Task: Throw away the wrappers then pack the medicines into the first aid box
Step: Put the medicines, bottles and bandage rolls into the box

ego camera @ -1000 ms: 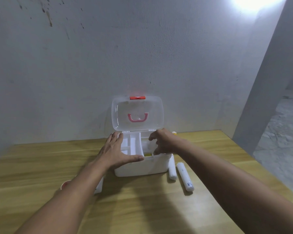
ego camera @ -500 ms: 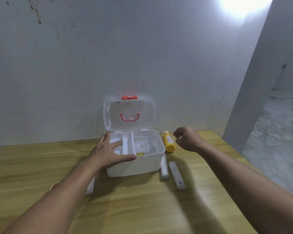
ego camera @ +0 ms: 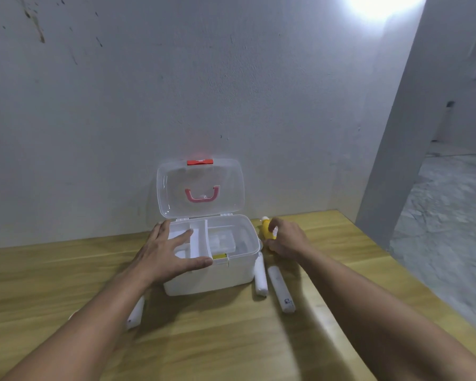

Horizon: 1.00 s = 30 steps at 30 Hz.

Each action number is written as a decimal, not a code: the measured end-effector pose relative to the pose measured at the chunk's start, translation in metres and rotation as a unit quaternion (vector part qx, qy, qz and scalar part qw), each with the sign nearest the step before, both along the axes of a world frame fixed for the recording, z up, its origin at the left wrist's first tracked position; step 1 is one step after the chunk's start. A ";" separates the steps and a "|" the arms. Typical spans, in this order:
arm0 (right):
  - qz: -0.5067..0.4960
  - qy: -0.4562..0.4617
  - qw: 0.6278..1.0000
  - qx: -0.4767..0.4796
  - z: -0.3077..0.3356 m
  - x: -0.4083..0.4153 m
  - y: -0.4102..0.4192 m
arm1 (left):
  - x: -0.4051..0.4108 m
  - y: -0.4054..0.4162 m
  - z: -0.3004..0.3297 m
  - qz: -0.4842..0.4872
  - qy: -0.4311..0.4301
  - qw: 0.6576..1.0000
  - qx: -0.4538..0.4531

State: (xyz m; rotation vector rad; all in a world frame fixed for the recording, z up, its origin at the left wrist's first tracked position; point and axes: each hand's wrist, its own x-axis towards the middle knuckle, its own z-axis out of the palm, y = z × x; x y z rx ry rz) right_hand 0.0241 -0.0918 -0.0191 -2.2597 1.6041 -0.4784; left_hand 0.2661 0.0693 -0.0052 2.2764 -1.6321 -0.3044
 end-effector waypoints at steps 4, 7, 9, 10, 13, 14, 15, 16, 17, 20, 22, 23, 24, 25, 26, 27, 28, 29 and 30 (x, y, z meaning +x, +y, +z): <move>-0.069 -0.039 0.997 0.017 0.006 -0.009 -0.002 | 0.000 0.000 -0.002 0.000 0.004 1.000 -0.010; -0.121 -0.114 0.983 0.083 0.016 -0.017 -0.005 | 0.001 -0.001 -0.003 0.001 0.008 1.000 -0.017; -0.151 -0.232 0.949 0.149 0.023 -0.021 -0.006 | 0.001 -0.001 -0.002 0.001 0.008 1.000 -0.016; -0.159 -0.308 0.918 0.191 0.027 -0.024 -0.007 | 0.001 -0.001 -0.002 0.002 0.008 1.000 -0.014; -0.133 -0.524 0.768 0.343 0.037 -0.033 -0.004 | 0.000 0.000 -0.001 0.002 0.010 1.000 -0.009; -0.113 -0.564 0.725 0.378 0.040 -0.035 -0.002 | 0.000 0.001 0.000 0.002 0.011 1.000 -0.007; -0.088 -0.589 0.695 0.402 0.043 -0.037 0.001 | 0.000 0.001 0.000 0.002 0.011 1.000 -0.005; -0.060 -0.605 0.677 0.415 0.045 -0.037 0.004 | 0.000 0.002 0.001 0.002 0.011 1.000 -0.004; -0.028 -0.611 0.668 0.423 0.048 -0.036 0.009 | -0.001 0.002 0.001 0.001 0.010 1.000 -0.003; 0.078 -0.591 0.677 0.432 0.058 -0.033 0.019 | -0.001 0.002 0.002 0.002 0.009 1.000 -0.001; 0.145 -0.568 0.689 0.426 0.063 -0.030 0.023 | -0.002 0.003 0.002 0.002 0.010 1.000 -0.001; 0.170 -0.562 0.692 0.421 0.066 -0.027 0.025 | -0.002 0.003 0.002 0.001 0.011 1.000 0.000; 0.186 -0.558 0.695 0.413 0.069 -0.023 0.026 | -0.002 0.003 0.002 0.001 0.012 1.000 0.001; 0.194 -0.554 0.703 0.402 0.071 -0.018 0.028 | -0.003 0.003 0.003 0.001 0.013 1.000 0.002; 0.196 -0.545 0.719 0.384 0.074 -0.013 0.029 | -0.003 0.004 0.003 0.000 0.013 1.000 0.002; 0.192 -0.529 0.745 0.358 0.076 -0.007 0.030 | -0.003 0.004 0.004 0.000 0.012 1.000 0.003; 0.186 -0.506 0.777 0.326 0.078 -0.001 0.031 | -0.003 0.004 0.004 0.000 0.011 1.000 0.003; 0.177 -0.478 0.808 0.295 0.078 0.005 0.033 | -0.003 0.004 0.004 0.000 0.009 1.000 0.003; 0.169 -0.454 0.833 0.266 0.079 0.012 0.035 | -0.003 0.003 0.003 0.000 0.006 1.000 0.002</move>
